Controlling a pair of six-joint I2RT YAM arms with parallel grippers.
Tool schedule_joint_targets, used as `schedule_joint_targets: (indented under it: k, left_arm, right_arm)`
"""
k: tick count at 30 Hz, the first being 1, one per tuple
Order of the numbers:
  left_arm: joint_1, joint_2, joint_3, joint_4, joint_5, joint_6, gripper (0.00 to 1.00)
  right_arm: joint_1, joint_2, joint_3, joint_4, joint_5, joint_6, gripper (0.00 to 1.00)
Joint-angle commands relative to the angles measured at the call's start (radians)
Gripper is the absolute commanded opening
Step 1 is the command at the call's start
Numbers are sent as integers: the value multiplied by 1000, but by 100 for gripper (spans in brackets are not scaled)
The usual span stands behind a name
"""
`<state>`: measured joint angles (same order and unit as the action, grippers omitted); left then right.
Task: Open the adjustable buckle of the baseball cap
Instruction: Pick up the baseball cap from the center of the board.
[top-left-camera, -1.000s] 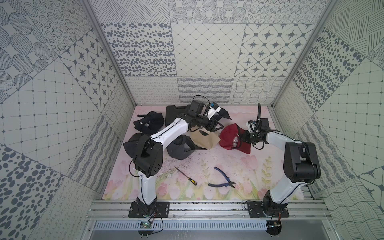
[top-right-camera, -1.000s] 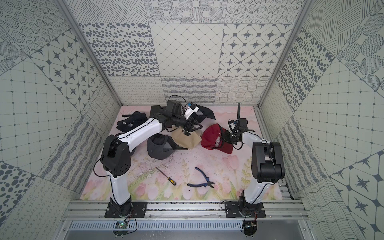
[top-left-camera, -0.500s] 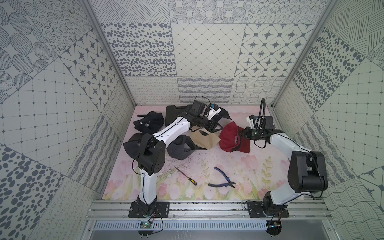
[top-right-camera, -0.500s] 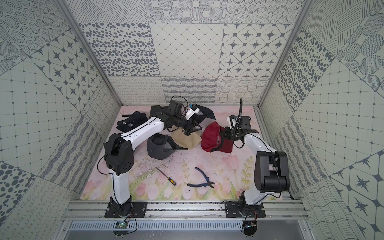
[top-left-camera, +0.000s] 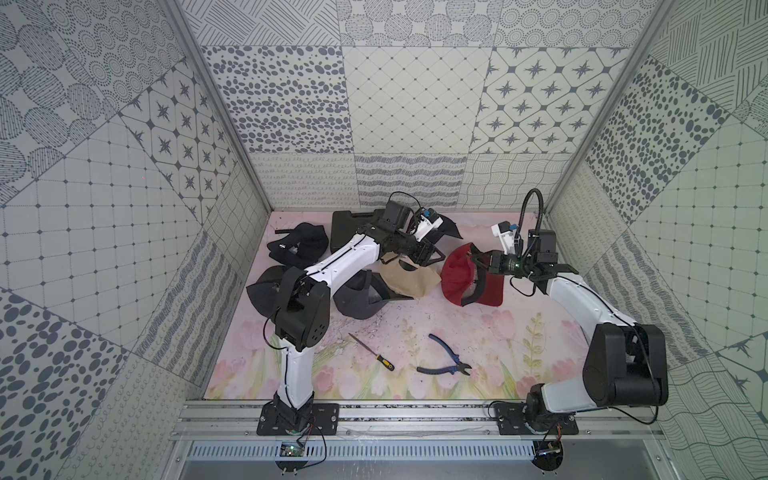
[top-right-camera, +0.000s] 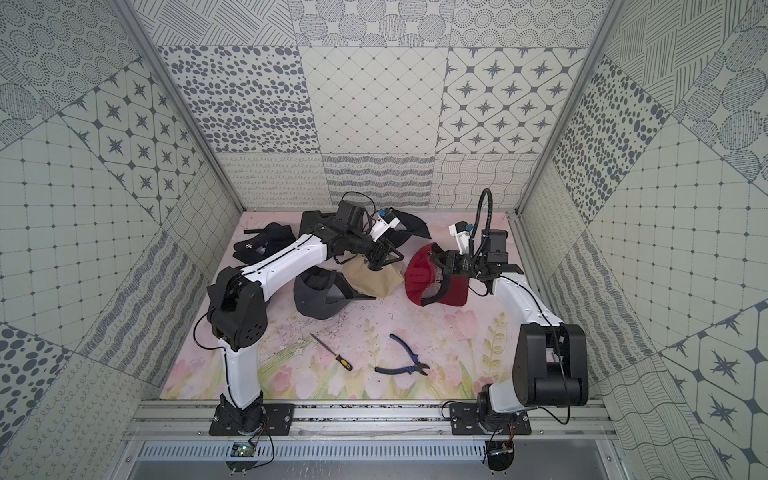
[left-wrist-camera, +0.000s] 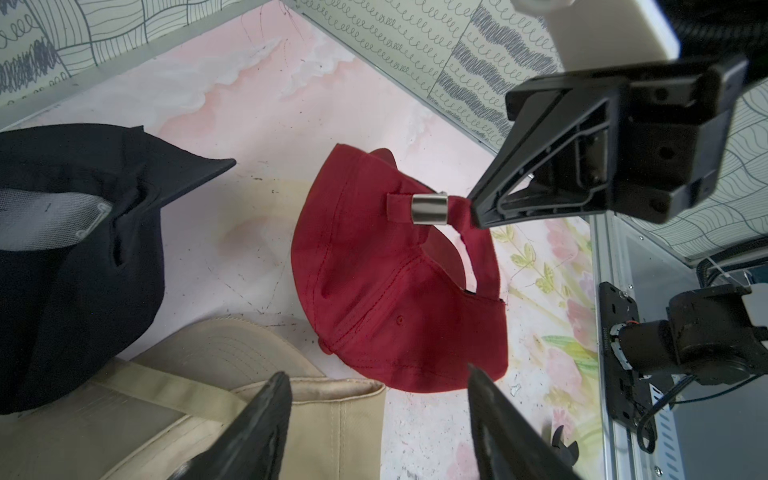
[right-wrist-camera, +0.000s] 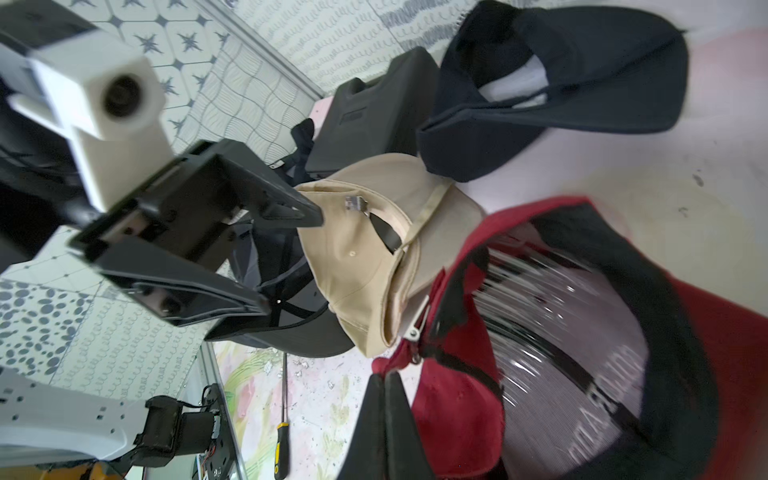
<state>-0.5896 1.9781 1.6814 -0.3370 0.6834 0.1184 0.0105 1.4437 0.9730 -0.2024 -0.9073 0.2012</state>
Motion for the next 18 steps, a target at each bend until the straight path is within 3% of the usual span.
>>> schedule_joint_targets:
  k: [1,15,18]
  left_arm:
    - [5,-33,-58,185,107,55,66]
    - [-11,-24,-166,470,170,22,57]
    - [-18,-28,-187,510,137,22,57]
  right_arm:
    - [9,-47,3,106,-119,-12,0]
    - [56,-86,19,170,-192,17,0]
    - [68,-88,27,182,-201,32,0]
